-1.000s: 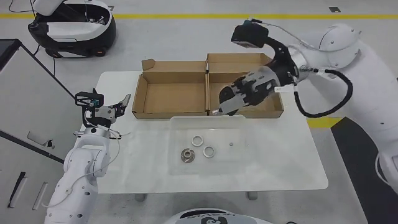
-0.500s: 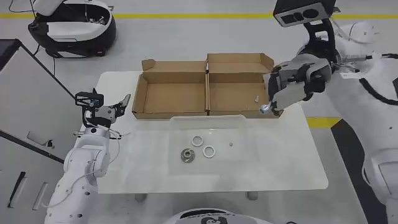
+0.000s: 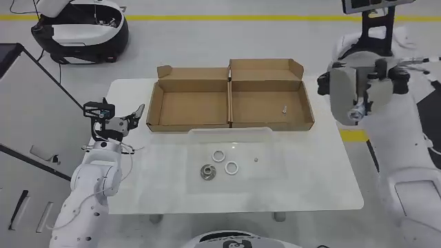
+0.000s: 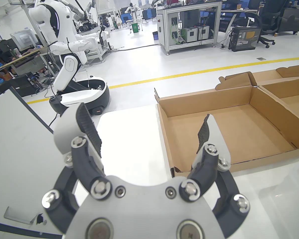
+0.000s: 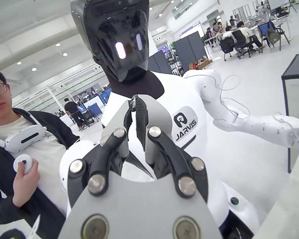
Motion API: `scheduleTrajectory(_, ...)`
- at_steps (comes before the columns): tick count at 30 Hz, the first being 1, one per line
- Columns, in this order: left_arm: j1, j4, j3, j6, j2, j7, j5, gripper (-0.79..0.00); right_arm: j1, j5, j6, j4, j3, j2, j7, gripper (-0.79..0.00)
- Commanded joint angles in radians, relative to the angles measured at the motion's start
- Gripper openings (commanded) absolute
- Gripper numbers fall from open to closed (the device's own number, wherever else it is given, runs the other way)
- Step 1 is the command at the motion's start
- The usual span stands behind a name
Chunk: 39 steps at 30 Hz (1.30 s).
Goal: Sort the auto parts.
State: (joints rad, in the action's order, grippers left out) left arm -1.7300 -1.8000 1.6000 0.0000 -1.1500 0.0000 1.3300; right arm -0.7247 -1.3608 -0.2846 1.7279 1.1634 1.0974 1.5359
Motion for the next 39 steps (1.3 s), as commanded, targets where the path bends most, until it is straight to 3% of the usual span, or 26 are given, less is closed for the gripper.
scheduleTrajectory(1,0.000,0.000,0.000,0.000,0.000,0.000,0.000,0.000,-0.001,0.001,0.000,0.000,0.005,0.012,0.000,-0.785)
scheduleTrajectory(10,0.000,0.000,0.000,0.000,0.000,0.000,0.000,0.000,0.003,0.062,0.000,-0.006,0.005,0.050,0.000,-0.785)
scheduleTrajectory(24,0.000,0.000,0.000,0.000,0.000,0.000,0.000,0.000,0.005,0.071,0.000,-0.006,0.005,0.051,0.000,-0.785)
scheduleTrajectory(30,0.000,0.000,0.000,0.000,0.000,0.000,0.000,0.000,-0.059,0.027,-0.014,0.052,0.009,0.059,-0.091,-0.785)
scheduleTrajectory(39,0.000,0.000,0.000,0.000,0.000,0.000,0.000,0.000,-0.102,-0.002,-0.014,0.089,0.012,0.074,-0.099,-0.785)
